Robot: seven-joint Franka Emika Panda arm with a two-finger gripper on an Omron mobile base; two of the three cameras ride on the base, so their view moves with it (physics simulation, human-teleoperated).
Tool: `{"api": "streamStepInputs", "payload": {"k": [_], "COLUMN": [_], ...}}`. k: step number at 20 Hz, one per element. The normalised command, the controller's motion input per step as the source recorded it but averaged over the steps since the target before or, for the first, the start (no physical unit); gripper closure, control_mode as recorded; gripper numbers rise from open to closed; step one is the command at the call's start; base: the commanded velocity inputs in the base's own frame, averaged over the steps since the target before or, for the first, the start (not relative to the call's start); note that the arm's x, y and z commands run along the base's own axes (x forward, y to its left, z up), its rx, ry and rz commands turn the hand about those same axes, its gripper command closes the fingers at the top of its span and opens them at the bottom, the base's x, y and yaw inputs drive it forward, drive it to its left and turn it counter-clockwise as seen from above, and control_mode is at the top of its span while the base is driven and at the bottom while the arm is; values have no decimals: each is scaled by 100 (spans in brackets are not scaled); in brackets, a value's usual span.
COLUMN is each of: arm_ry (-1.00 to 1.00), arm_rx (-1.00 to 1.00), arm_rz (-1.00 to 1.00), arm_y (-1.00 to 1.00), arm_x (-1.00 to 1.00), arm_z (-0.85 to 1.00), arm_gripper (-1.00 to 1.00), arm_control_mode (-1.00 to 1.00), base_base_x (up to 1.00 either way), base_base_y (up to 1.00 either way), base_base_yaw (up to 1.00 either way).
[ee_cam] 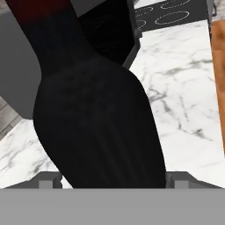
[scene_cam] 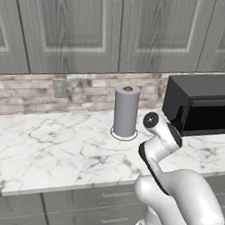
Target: There is a wine glass and glass cup on the dining counter. Place the wine bottle next to the wine glass and the juice bottle next to the glass cup.
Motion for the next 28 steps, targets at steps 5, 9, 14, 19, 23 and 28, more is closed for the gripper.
{"api": "streamStepInputs", "payload": {"k": [5,9,14,19,23,28], "arm_ry": [3,0,1,0,0,0], "arm_rx": [0,0,0,0,0,0], "arm_rz": [9,7,3,5,4,0], "arm_y": [22,21,24,15,7,0], "arm_x": [-34,-31,-24,-25,-20,0], "arm_z": [34,28,20,15,9,0], "arm_gripper": [100,100,100,100,100,100], "arm_control_mode": [-100,-100,-100,-100,-100,100], "base_base_x": [0,0,0,0,0,0], "base_base_y": [0,0,0,0,0,0], "base_base_yaw": [0,0,0,0,0,0]}}
